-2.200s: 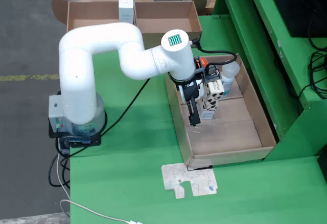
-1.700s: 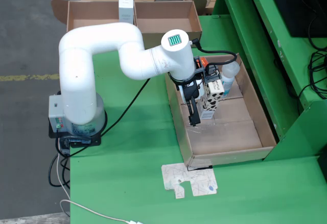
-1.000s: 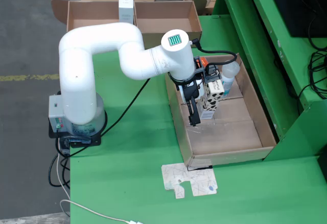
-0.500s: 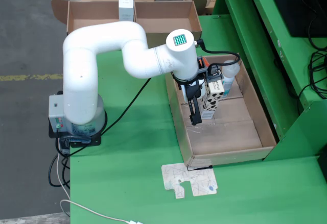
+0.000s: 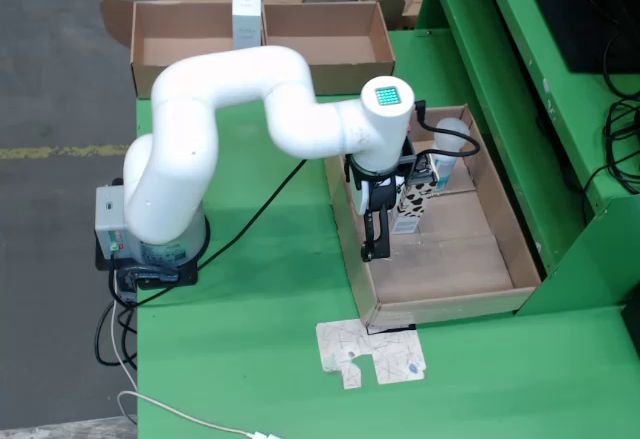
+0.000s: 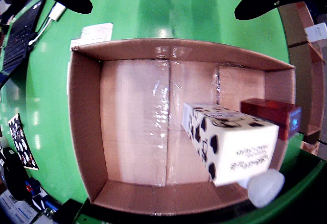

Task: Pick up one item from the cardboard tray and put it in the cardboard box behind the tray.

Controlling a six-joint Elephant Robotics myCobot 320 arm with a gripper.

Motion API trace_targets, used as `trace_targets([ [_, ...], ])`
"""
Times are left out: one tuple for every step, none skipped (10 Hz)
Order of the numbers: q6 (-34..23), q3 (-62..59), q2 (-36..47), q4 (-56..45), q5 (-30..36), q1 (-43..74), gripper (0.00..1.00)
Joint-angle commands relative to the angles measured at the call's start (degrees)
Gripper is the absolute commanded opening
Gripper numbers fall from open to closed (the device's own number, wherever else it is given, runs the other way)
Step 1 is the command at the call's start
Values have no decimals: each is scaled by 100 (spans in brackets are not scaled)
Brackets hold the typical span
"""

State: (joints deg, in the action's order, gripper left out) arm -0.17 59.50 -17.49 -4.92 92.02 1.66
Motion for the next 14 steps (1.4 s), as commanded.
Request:
trace_targets([
  [81,-3131,-836,-861,-164,-151,100],
  [217,-3342,-897,-881,-351,-334,100],
  [217,-3342,-897,-881,-351,-334,100],
  [309,-3189,-757,-756,-477,-472,100],
  [356,-3224,-717,-771,-516,-539,100],
  [402,-3720,-923,-1053,-558,-580,100],
  [426,-4147,-1121,-1289,-587,-607,100],
  [449,-5084,-1584,-1786,-612,-605,100],
  [445,-5950,-2052,-2093,-628,-625,100],
  [440,-5950,-2142,-1858,-641,-641,100],
  [440,-5950,-2142,-1858,-641,-641,100],
  [447,-5950,-2279,-1522,-675,-680,100],
  [453,-5950,-2359,-1337,-677,-701,100],
  [453,-5950,-2359,-1337,-677,-701,100],
])
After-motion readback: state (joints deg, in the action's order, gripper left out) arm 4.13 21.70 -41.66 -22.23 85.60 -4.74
